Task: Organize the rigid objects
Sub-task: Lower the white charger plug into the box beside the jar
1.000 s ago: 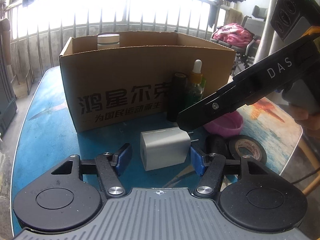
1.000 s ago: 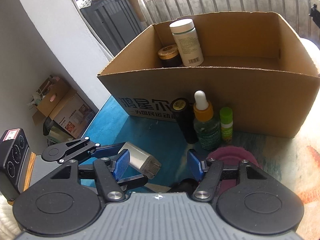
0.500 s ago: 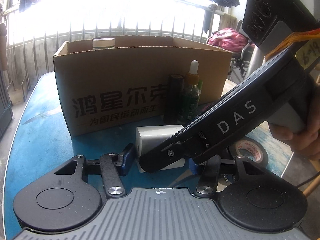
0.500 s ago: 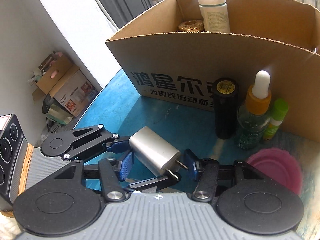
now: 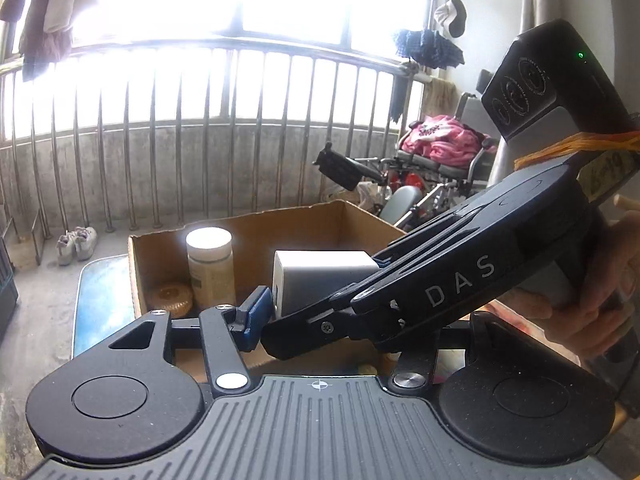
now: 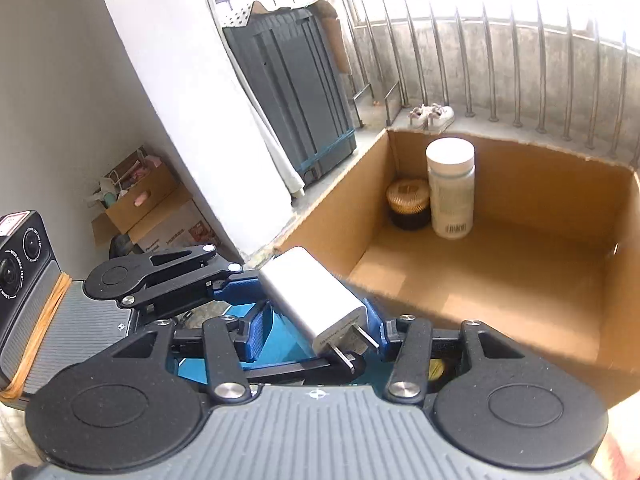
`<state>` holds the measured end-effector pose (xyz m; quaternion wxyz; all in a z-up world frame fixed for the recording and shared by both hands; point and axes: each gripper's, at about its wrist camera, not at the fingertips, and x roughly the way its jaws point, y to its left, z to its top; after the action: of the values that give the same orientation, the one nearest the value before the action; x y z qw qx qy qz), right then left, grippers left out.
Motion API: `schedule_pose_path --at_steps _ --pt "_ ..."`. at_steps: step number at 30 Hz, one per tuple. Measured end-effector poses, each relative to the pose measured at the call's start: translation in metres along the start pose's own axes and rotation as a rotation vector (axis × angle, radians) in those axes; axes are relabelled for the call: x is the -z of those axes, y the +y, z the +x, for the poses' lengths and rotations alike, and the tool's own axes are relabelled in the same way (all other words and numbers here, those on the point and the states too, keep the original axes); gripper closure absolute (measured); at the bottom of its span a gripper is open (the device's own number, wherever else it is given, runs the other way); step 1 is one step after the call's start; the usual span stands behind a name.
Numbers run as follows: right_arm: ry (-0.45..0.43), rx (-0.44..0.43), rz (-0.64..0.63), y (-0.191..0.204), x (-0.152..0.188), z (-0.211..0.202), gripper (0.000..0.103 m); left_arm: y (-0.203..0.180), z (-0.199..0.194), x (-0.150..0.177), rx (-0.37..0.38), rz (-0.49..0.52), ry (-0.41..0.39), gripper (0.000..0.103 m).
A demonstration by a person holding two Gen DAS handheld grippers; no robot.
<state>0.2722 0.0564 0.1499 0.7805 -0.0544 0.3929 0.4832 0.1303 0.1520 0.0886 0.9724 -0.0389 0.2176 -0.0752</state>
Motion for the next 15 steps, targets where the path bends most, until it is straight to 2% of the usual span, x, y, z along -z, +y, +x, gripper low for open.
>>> schedule_pose_path --at_steps 4,6,9,13,15 --pt "0.038 -0.026 0.143 -0.045 -0.046 0.032 0.050 0.023 0.054 -0.029 -0.029 -0.014 0.134 0.054" --pt "0.093 -0.084 0.256 -0.076 -0.058 0.059 0.050 0.030 0.071 -0.030 -0.062 -0.015 0.203 0.055" --pt "0.154 -0.103 0.358 -0.103 -0.061 0.093 0.050 0.039 0.094 -0.025 -0.074 0.016 0.312 0.056" --pt "0.199 -0.075 0.388 -0.116 -0.056 0.120 0.050 0.051 0.114 -0.021 -0.054 0.006 0.434 0.056" --pt "0.233 -0.068 0.389 -0.120 -0.055 0.130 0.050 0.050 0.118 -0.017 -0.076 0.043 0.469 0.056"
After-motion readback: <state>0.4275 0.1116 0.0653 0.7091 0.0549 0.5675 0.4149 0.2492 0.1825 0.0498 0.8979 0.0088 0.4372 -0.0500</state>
